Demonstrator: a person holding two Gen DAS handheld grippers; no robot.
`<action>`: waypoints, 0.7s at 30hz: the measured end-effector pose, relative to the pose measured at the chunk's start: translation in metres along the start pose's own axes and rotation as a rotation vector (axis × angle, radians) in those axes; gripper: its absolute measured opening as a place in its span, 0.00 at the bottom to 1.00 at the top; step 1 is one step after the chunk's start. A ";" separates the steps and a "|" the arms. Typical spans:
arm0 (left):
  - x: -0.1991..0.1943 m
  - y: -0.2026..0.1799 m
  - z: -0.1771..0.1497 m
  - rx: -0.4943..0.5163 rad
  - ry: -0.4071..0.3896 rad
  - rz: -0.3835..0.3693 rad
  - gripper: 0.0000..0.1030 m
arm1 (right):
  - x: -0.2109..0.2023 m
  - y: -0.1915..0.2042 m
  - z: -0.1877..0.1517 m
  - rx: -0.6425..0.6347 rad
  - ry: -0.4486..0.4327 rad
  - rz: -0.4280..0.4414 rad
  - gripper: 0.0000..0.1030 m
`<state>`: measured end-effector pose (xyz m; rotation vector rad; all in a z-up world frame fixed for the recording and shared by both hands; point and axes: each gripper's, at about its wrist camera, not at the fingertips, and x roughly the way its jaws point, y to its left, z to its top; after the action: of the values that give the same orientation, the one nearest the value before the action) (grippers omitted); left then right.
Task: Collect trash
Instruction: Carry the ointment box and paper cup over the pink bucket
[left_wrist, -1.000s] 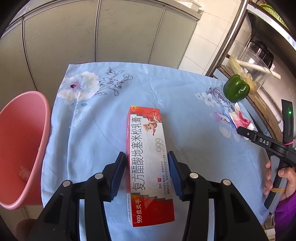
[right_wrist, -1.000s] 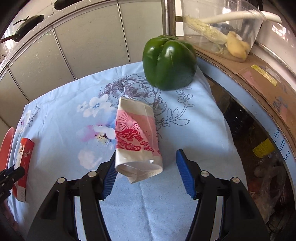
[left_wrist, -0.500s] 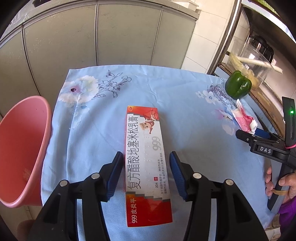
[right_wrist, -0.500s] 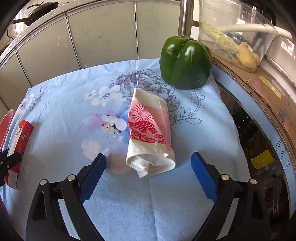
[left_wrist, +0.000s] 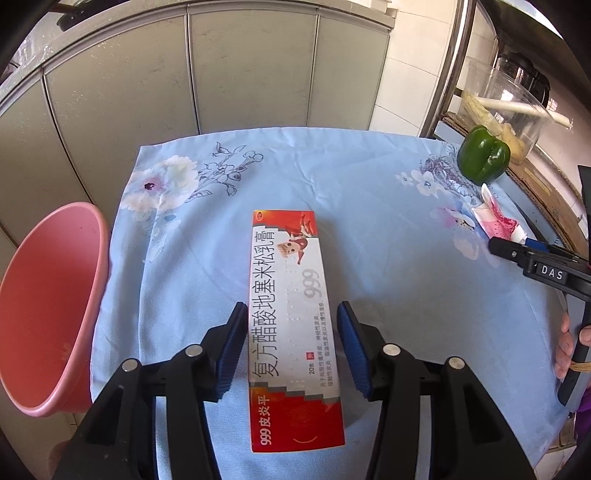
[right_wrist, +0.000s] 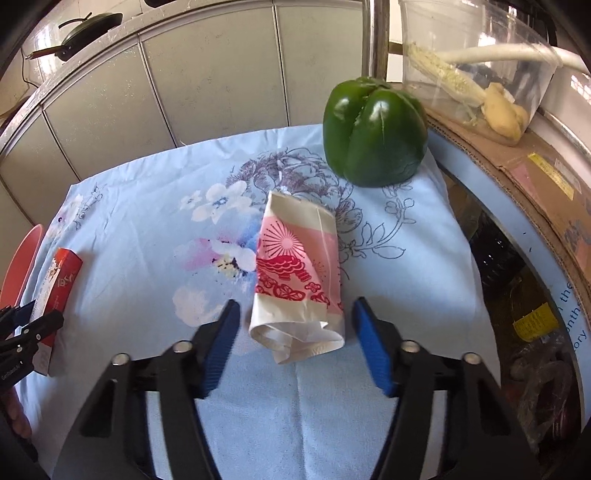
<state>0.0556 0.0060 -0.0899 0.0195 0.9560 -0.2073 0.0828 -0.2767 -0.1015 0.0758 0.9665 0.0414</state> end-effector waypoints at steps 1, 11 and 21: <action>0.000 0.000 0.000 -0.002 -0.001 0.007 0.42 | -0.001 -0.001 0.000 0.002 0.000 -0.003 0.44; -0.015 0.009 0.002 -0.048 -0.065 0.019 0.38 | -0.029 0.010 0.008 -0.017 -0.066 0.050 0.44; -0.069 0.056 0.028 -0.150 -0.222 0.103 0.38 | -0.069 0.114 0.055 -0.213 -0.187 0.203 0.44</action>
<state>0.0503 0.0697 -0.0216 -0.0902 0.7453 -0.0409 0.0889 -0.1700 -0.0042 -0.0191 0.7598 0.3188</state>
